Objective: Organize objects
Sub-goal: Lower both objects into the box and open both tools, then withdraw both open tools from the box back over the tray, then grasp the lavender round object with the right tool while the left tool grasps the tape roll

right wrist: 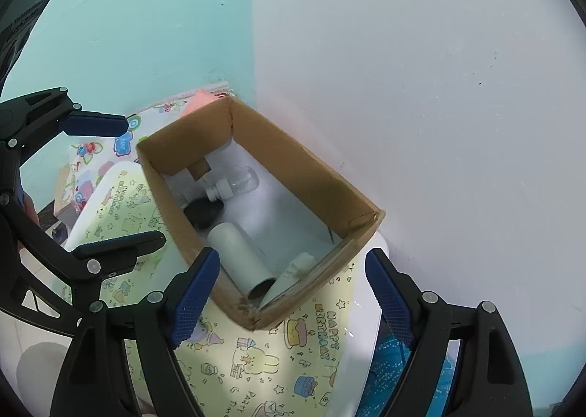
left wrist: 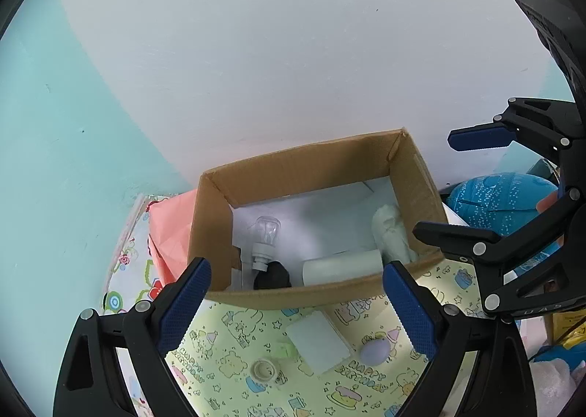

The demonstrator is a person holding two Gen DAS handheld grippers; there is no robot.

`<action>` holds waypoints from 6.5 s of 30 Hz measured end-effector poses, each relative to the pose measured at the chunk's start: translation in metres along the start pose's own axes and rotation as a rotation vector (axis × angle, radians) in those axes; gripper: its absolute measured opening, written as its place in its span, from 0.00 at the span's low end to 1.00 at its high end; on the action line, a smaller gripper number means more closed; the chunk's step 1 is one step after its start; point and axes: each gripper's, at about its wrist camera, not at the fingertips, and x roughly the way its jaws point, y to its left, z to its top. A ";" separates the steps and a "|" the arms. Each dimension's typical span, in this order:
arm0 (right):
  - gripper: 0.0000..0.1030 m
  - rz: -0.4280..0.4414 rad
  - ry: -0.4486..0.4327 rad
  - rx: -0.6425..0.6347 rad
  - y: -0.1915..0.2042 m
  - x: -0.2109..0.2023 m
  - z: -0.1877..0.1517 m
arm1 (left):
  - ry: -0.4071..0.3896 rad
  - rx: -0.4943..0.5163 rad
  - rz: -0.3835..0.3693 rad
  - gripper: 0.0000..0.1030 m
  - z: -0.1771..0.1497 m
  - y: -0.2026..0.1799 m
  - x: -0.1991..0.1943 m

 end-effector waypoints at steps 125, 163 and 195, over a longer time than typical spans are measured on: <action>0.73 0.070 0.121 -0.019 0.106 0.065 -0.063 | 0.026 -0.026 -0.093 0.92 -0.133 0.013 0.027; 0.62 0.168 0.399 0.107 0.121 0.145 -0.112 | 0.177 -0.007 -0.193 0.92 -0.175 -0.002 0.106; 0.48 0.158 0.389 0.128 0.114 0.164 -0.096 | 0.151 -0.098 -0.148 0.90 -0.184 0.050 0.128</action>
